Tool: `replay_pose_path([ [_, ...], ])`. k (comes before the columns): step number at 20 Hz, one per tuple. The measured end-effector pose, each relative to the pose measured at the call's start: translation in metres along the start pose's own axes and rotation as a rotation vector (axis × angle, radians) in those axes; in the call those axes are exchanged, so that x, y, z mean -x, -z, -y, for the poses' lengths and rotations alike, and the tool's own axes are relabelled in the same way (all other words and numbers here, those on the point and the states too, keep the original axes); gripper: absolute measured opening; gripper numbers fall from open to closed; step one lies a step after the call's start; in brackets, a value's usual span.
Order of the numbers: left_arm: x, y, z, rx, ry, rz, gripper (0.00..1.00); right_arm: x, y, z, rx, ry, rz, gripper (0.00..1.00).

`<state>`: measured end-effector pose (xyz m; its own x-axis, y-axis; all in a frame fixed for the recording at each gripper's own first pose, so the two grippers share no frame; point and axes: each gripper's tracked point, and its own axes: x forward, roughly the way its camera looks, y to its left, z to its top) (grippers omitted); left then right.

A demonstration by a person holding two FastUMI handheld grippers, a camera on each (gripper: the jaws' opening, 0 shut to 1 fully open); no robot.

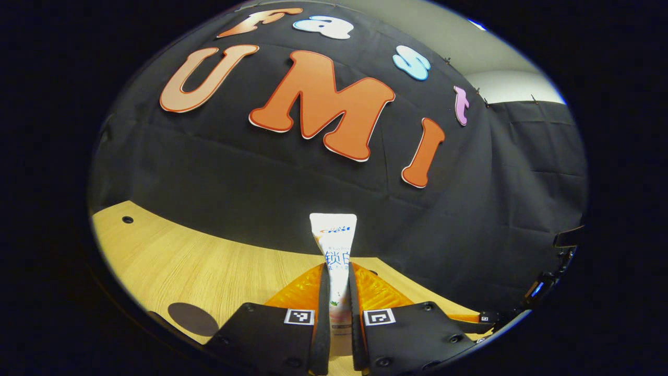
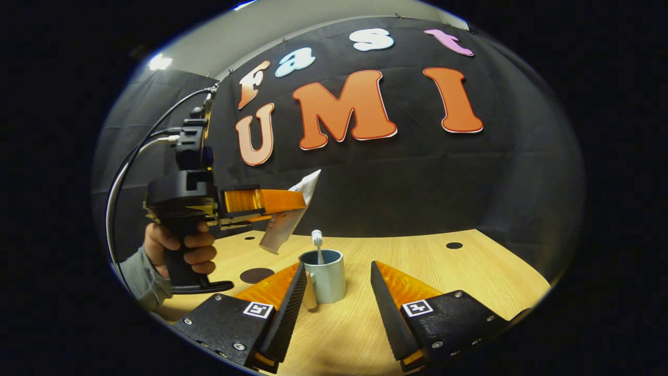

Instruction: Put the toothbrush and toothpaste on the desktop into the cup, then pick up the cup and place it on the coaster on the desktop.

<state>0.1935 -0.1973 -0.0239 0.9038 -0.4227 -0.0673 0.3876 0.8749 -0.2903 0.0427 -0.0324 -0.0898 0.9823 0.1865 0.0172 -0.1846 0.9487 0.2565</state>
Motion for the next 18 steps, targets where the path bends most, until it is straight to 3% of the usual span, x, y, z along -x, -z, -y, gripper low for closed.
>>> replay_pose_path([
  [2,-0.011,0.001,0.003,0.005,0.018,0.017,0.2,0.003,0.001,0.007,-0.017,0.005,0.001,0.7],
  [3,-0.015,0.0,0.003,0.004,0.024,0.028,0.2,0.005,0.001,0.01,-0.021,0.009,0.004,0.75],
  [6,-0.029,0.0,0.002,-0.007,0.029,0.055,0.2,0.011,-0.004,0.017,-0.023,0.018,0.018,0.75],
  [18,-0.071,0.058,-0.028,-0.04,-0.012,-0.029,0.2,0.02,0.02,0.04,-0.042,0.061,-0.041,0.75],
])
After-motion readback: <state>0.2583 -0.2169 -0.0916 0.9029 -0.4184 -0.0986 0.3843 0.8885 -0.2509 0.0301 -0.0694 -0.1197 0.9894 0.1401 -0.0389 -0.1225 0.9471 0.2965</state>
